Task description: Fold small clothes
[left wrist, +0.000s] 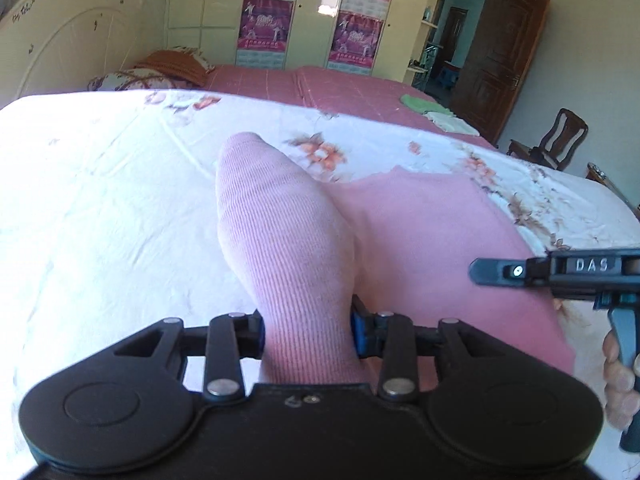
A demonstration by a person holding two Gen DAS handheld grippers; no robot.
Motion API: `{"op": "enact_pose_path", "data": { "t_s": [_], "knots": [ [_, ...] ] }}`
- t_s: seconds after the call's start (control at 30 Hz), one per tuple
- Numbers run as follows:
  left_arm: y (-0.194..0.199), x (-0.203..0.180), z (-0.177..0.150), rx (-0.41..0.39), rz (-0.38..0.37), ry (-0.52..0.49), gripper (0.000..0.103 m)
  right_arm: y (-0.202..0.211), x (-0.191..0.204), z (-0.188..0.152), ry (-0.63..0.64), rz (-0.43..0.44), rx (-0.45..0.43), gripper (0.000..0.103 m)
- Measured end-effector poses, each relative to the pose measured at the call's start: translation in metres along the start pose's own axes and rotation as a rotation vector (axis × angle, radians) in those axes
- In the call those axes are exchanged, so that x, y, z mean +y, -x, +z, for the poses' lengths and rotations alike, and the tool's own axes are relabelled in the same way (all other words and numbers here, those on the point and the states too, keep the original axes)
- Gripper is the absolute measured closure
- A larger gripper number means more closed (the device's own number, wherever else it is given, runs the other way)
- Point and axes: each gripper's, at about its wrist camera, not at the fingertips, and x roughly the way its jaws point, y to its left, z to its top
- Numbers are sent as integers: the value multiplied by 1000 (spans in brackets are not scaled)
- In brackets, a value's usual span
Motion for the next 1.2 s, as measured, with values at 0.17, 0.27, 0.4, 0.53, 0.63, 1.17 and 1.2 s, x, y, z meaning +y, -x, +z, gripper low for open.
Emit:
{"op": "enact_pose_path", "data": {
  "t_s": [0.17, 0.27, 0.4, 0.53, 0.63, 1.17, 1.2],
  "knots": [
    [3, 20, -10, -33, 21, 70, 20, -6, -15, 1, -1, -144, -6, 74],
    [21, 23, -10, -42, 25, 66, 23, 16, -5, 3, 25, -182, -48, 73],
    [54, 24, -27, -83, 39, 17, 24, 56, 24, -13, 143, -200, -91, 73],
    [53, 11, -43, -51, 48, -11, 24, 72, 59, -42, 247, -168, -91, 74],
    [35, 4, -49, -6, 81, -7, 21, 60, 69, -65, 328, -208, -33, 74],
    [30, -31, -49, 63, 221, 10, 14, 46, 16, -90, 290, -372, 18, 71],
    [29, -32, -50, 67, 233, 9, 11, 47, 15, -89, 275, -371, 19, 69]
  ]
}}
